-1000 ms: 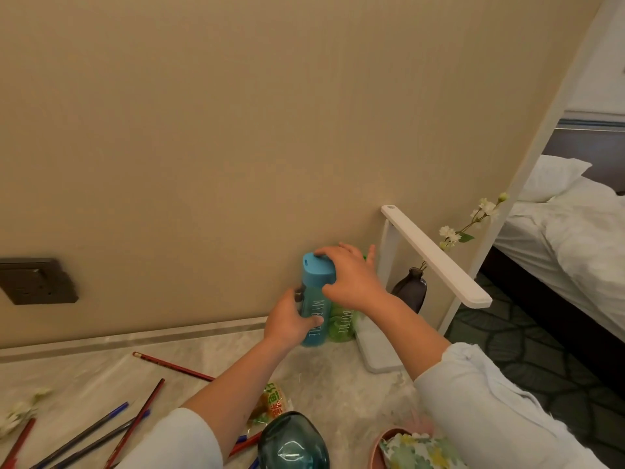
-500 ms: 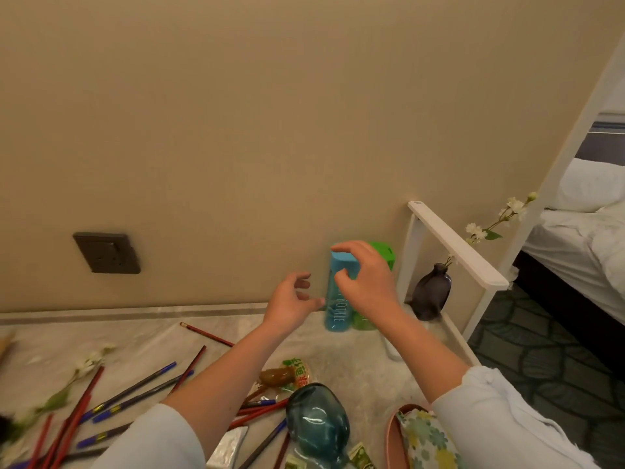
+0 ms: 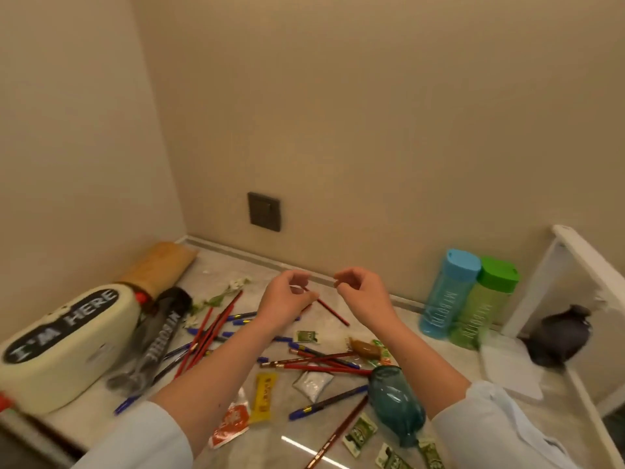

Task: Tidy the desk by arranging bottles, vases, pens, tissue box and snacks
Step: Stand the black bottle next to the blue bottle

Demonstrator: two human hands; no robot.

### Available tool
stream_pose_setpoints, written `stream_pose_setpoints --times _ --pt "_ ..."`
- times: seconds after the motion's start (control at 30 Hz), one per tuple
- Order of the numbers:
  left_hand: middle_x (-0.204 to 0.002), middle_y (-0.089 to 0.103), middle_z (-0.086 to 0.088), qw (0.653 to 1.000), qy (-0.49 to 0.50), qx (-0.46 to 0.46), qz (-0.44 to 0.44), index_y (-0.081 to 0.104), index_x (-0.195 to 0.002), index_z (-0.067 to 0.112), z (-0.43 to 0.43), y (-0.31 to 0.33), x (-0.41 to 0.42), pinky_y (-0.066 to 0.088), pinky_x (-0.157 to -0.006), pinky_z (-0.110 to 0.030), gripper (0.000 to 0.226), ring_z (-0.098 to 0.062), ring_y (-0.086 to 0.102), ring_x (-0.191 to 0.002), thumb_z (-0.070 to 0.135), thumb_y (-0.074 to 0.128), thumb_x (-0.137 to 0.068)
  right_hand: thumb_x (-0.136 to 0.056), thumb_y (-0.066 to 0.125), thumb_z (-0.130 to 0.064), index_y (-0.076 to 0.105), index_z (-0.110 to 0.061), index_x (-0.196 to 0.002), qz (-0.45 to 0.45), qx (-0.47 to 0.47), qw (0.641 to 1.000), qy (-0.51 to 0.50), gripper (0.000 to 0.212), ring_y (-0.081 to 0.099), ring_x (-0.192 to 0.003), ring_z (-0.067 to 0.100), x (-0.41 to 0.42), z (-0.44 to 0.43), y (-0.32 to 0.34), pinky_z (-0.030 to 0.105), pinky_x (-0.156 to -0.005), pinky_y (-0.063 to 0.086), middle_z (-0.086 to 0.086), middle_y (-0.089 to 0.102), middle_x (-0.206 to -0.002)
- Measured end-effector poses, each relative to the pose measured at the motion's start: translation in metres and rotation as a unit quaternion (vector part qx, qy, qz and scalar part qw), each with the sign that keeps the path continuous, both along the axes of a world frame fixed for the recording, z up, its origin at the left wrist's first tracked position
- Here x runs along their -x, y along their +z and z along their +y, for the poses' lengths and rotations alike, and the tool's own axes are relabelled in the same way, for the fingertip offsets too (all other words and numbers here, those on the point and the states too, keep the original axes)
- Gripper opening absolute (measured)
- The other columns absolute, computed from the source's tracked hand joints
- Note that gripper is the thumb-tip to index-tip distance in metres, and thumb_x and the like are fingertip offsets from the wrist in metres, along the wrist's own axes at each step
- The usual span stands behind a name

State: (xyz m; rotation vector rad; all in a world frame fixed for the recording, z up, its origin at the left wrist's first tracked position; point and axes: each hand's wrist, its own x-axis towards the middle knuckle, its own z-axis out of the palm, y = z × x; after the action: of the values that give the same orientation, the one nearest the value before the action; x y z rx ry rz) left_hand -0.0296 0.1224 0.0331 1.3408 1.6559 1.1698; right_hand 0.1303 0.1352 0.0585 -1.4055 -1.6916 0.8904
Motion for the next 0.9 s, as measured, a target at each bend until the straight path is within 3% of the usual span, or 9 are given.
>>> stream_pose_setpoints --times 0.07,0.17,0.27,0.4,0.53,0.67,0.8,0.9 --pt "-0.106 0.064 0.004 0.999 0.038 0.002 0.003 0.062 -0.11 0.022 -0.016 0.002 0.028 0.049 -0.078 -0.022 0.035 -0.012 0.06 -0.097 0.019 0.077 -0.078 -0.087 0.057 -0.012 0.068 -0.02 -0.103 0.003 0.002 0.999 0.035 0.021 0.063 -0.09 0.01 0.026 -0.006 0.001 0.024 -0.078 0.048 -0.004 0.069 -0.095" --pt "-0.112 0.063 0.003 0.996 0.091 0.008 0.01 0.063 -0.113 0.021 -0.038 0.005 0.068 0.045 -0.092 -0.026 0.037 -0.011 0.057 -0.107 0.02 0.077 -0.078 -0.086 0.057 -0.013 0.068 -0.021 -0.102 0.003 0.013 0.996 0.086 0.022 0.064 -0.09 0.01 0.066 -0.014 -0.001 0.025 -0.076 0.05 -0.005 0.069 -0.095" --pt "-0.118 0.063 0.0 0.991 0.13 0.012 0.018 0.062 -0.114 0.02 -0.06 0.009 0.101 0.043 -0.091 -0.024 0.038 -0.009 0.055 -0.106 0.019 0.076 -0.079 -0.084 0.058 -0.014 0.068 -0.023 -0.101 -0.001 0.023 0.992 0.128 0.023 0.065 -0.087 0.012 0.101 -0.022 -0.005 0.027 -0.077 0.052 -0.003 0.07 -0.092" --pt "-0.123 0.06 0.003 0.983 0.172 0.019 0.053 0.059 -0.121 0.02 -0.089 0.012 0.144 0.043 -0.095 -0.026 0.044 -0.013 0.054 -0.116 0.022 0.075 -0.08 -0.085 0.058 -0.015 0.065 -0.021 -0.101 0.004 0.049 0.983 0.177 0.018 0.062 -0.076 0.013 0.146 -0.032 -0.012 0.027 -0.066 0.049 0.0 0.068 -0.086" --pt "-0.132 0.057 0.003 0.975 0.191 0.063 0.098 0.054 -0.127 0.022 -0.111 0.002 0.183 0.042 -0.097 -0.026 0.053 -0.013 0.053 -0.12 0.027 0.076 -0.079 -0.085 0.058 -0.017 0.063 -0.02 -0.109 0.009 0.102 0.973 0.207 0.024 0.064 -0.093 0.016 0.188 -0.041 -0.027 0.034 -0.082 0.054 0.001 0.067 -0.101" --pt "-0.139 0.048 -0.001 0.964 0.173 0.143 0.144 0.047 -0.135 0.021 -0.122 -0.019 0.204 0.043 -0.101 -0.032 0.066 -0.017 0.049 -0.124 0.04 0.074 -0.077 -0.087 0.058 -0.017 0.057 -0.019 -0.118 0.012 0.169 0.962 0.214 0.031 0.062 -0.099 0.017 0.216 -0.05 -0.045 0.039 -0.091 0.053 0.001 0.063 -0.107" --pt "-0.135 0.044 -0.004 0.96 0.145 0.176 0.161 0.041 -0.137 0.018 -0.121 -0.037 0.214 0.041 -0.092 -0.026 0.069 -0.019 0.049 -0.12 0.041 0.072 -0.079 -0.087 0.058 -0.016 0.054 -0.016 -0.125 0.021 0.223 0.953 0.202 0.038 0.06 -0.104 0.019 0.236 -0.054 -0.062 0.041 -0.096 0.051 0.001 0.061 -0.11" --pt "-0.135 0.046 -0.005 0.96 0.136 0.179 0.167 0.04 -0.137 0.018 -0.114 -0.047 0.219 0.045 -0.099 -0.035 0.075 -0.022 0.05 -0.12 0.045 0.073 -0.075 -0.089 0.056 -0.014 0.049 -0.012 -0.133 0.032 0.251 0.952 0.173 0.044 0.06 -0.106 0.021 0.249 -0.051 -0.072 0.039 -0.093 0.053 0.008 0.06 -0.116"
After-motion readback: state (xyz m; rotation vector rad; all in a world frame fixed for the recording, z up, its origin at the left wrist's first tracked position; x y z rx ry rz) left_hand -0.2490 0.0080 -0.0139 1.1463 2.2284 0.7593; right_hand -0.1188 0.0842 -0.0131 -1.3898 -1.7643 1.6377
